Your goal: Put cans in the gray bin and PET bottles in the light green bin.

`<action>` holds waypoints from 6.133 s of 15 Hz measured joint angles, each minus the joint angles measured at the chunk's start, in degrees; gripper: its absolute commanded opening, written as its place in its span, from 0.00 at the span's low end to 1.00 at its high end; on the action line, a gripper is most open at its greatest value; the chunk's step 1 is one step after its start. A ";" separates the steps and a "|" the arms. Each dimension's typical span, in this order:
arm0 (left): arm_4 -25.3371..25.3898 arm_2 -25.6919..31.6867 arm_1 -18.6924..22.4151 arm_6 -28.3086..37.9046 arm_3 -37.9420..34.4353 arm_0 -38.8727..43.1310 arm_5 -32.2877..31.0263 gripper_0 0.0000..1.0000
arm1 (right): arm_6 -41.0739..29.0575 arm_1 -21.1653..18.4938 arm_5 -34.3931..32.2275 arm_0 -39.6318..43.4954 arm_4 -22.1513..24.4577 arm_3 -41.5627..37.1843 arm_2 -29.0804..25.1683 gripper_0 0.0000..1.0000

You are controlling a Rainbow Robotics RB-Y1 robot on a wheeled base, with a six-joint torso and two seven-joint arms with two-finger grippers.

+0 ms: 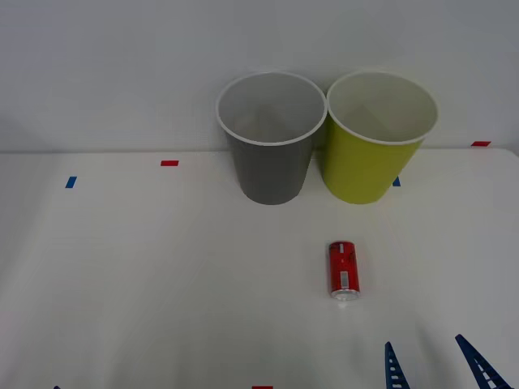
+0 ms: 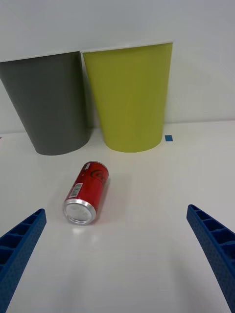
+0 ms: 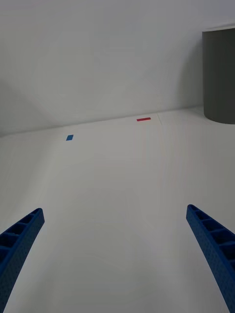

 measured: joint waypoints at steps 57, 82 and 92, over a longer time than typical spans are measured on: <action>0.00 0.00 0.00 0.00 0.00 0.00 0.00 1.00 | -2.77 -8.59 43.41 -11.50 -14.62 -18.95 -8.63 1.00; 0.00 0.00 0.00 0.00 0.00 0.00 0.00 1.00 | -45.50 -10.70 124.33 -53.08 2.84 -31.91 5.01 1.00; 0.00 0.00 0.00 0.00 0.00 0.00 0.00 1.00 | -38.86 0.54 134.85 -68.22 -2.40 -16.84 3.75 1.00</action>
